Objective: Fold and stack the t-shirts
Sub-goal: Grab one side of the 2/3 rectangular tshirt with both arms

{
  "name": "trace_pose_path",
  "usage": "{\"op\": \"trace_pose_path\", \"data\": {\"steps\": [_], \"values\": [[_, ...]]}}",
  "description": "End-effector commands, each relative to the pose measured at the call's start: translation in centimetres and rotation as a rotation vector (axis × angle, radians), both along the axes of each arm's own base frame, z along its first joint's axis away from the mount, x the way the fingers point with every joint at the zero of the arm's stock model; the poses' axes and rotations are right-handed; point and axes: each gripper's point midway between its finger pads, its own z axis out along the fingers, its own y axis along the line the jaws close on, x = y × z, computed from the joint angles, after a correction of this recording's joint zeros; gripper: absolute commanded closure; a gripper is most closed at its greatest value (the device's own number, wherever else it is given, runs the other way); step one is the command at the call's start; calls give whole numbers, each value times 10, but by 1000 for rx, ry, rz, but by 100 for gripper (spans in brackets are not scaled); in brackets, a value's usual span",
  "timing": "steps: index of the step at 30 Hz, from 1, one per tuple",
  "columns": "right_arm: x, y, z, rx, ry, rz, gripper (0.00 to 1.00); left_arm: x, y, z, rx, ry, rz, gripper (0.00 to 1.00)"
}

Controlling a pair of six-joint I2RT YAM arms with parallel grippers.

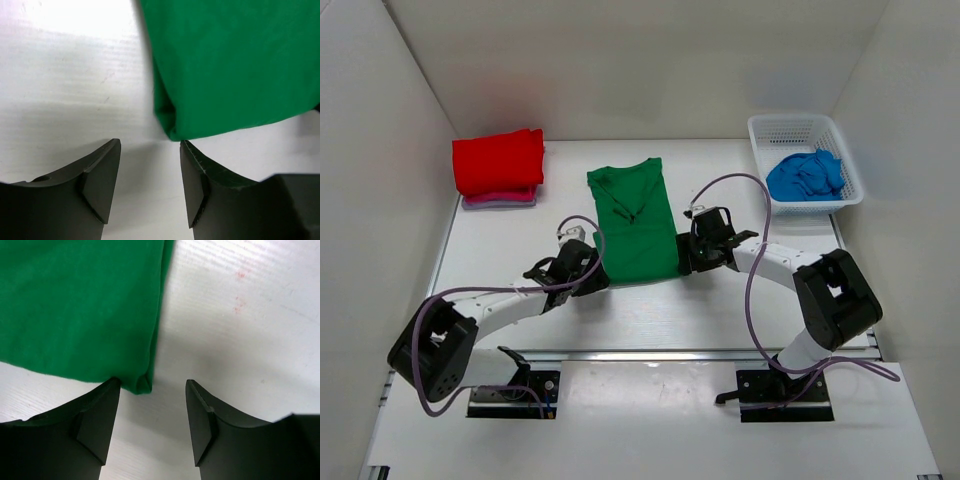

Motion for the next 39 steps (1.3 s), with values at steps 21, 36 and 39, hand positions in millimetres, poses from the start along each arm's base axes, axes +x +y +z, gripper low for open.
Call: {"op": "trace_pose_path", "data": {"steps": [21, 36, 39], "values": [[17, 9, 14, 60, -89, -58, 50, 9, -21, -30, 69, 84, -2, 38], [3, 6, -6, 22, -53, -45, 51, -14, -1, -45, 161, 152, 7, 40], [4, 9, -6, 17, -54, -40, 51, -14, 10, -40, 216, 148, 11, 40]]}}
